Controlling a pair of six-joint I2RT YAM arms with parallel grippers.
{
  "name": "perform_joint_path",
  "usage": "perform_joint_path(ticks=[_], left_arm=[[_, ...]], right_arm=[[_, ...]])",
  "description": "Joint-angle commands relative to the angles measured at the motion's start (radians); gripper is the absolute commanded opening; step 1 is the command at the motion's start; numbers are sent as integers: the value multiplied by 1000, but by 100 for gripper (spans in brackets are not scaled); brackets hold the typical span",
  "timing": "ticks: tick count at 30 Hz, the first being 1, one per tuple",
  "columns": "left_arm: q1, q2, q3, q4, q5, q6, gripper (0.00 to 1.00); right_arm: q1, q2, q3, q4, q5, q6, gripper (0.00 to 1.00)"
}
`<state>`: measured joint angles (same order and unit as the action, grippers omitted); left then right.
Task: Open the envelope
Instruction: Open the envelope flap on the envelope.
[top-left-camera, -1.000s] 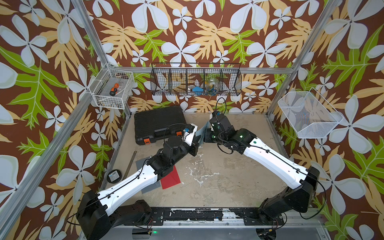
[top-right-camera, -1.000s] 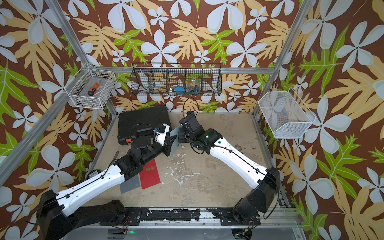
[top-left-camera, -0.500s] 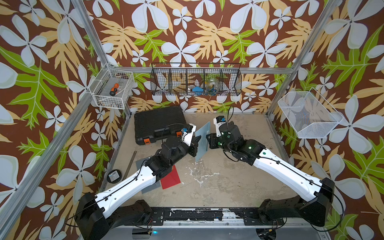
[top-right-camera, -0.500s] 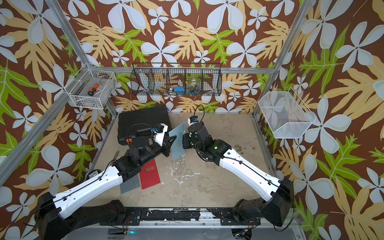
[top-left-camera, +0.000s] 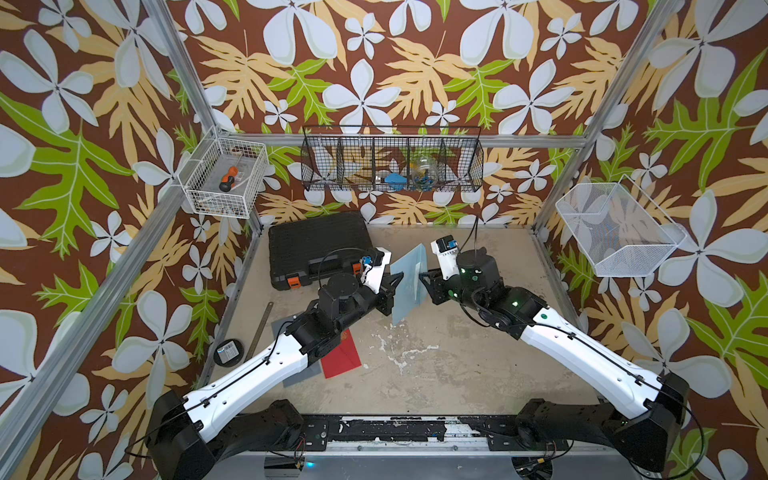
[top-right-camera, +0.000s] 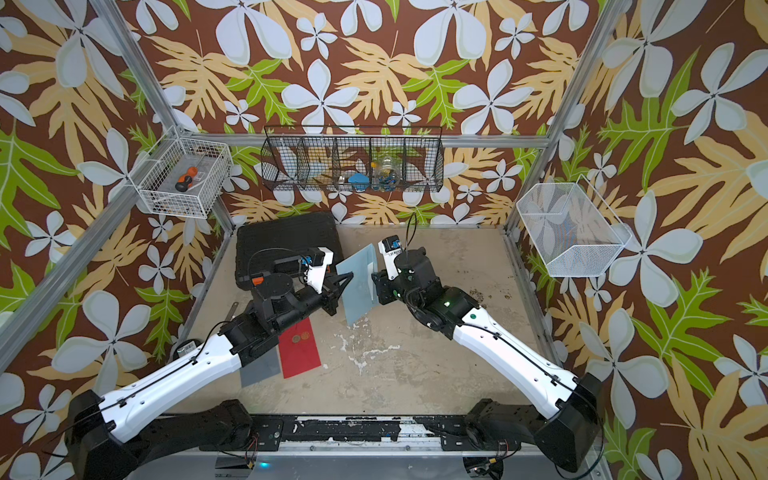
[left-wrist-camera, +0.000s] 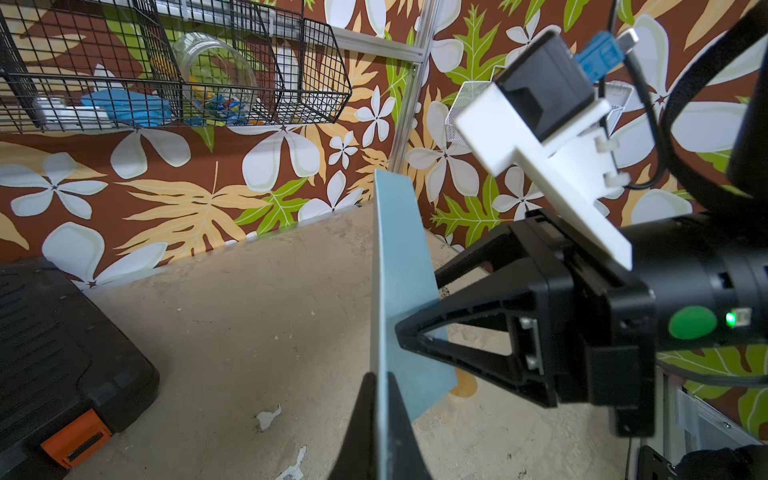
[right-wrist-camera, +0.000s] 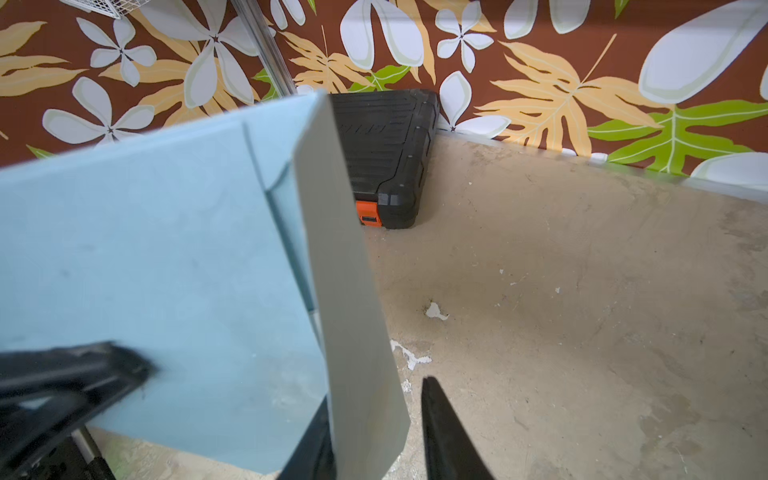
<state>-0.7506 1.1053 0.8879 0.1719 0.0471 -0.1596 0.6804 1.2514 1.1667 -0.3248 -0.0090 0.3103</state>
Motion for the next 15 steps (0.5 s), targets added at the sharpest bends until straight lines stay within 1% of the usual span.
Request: perform_joint_path(ticks=[1, 3, 5, 6, 11, 15], left_arm=[[34, -8, -9, -1, 91, -2, 0], [63, -12, -19, 22, 177, -23, 0], [77, -13, -21, 30, 217, -33, 0], [81, -15, -23, 35, 235, -35, 0], [109, -13, -35, 90, 365, -84, 0], [130, -16, -49, 130, 408, -126, 0]], right_arm=[[-49, -26, -43, 39, -136, -26, 29], [-91, -37, -68, 59, -230, -21, 27], [-126, -43, -86, 69, -321, -22, 27], [-136, -43, -90, 71, -346, -22, 27], [-153, -47, -123, 106, -427, -49, 30], [-168, -59, -140, 127, -491, -63, 30]])
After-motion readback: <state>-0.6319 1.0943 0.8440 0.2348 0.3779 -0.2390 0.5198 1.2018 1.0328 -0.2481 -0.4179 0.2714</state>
